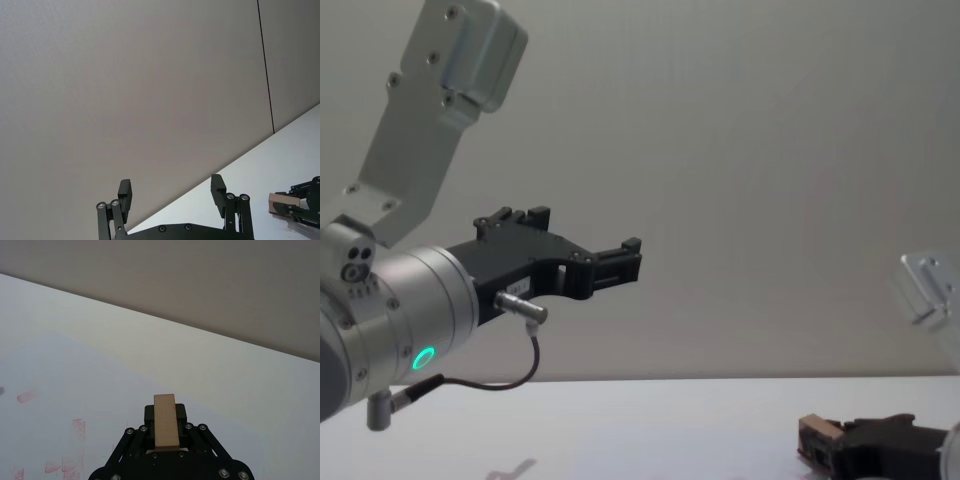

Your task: Use the one hand to pick up the stamp and affix it onto the A4 paper.

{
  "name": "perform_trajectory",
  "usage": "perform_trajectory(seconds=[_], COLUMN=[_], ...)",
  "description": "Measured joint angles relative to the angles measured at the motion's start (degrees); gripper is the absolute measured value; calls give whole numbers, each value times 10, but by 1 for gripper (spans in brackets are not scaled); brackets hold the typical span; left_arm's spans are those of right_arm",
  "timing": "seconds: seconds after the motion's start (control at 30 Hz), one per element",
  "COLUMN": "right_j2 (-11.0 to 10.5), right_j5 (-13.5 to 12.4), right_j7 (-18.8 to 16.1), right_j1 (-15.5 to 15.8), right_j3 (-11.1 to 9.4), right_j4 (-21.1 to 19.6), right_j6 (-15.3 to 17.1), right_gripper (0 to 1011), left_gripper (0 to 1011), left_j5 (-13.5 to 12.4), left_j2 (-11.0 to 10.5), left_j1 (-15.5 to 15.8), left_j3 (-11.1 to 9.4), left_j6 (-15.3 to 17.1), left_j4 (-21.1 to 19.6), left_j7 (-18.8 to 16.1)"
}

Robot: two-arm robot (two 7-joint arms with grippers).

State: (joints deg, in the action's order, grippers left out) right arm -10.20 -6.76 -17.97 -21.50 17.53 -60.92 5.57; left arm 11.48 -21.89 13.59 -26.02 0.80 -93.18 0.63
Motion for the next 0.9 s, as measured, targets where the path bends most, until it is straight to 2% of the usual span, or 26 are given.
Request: perform_trajectory(seconds=[0.53,0.9], right_j2=[5,3], right_j5=[6,-2], right_j7=[5,5], right_j1=[-3,3], right_j3=[5,6], right_j4=[11,-8], right_j6=[5,10], right_gripper=[220,220], left_gripper=[1001,1001], left_j5=[0,0], left_j2=[0,0], left_j1=[0,0], left_j3=[0,0], left_j6=[0,0], left_j4=[0,0], left_j7=[0,0])
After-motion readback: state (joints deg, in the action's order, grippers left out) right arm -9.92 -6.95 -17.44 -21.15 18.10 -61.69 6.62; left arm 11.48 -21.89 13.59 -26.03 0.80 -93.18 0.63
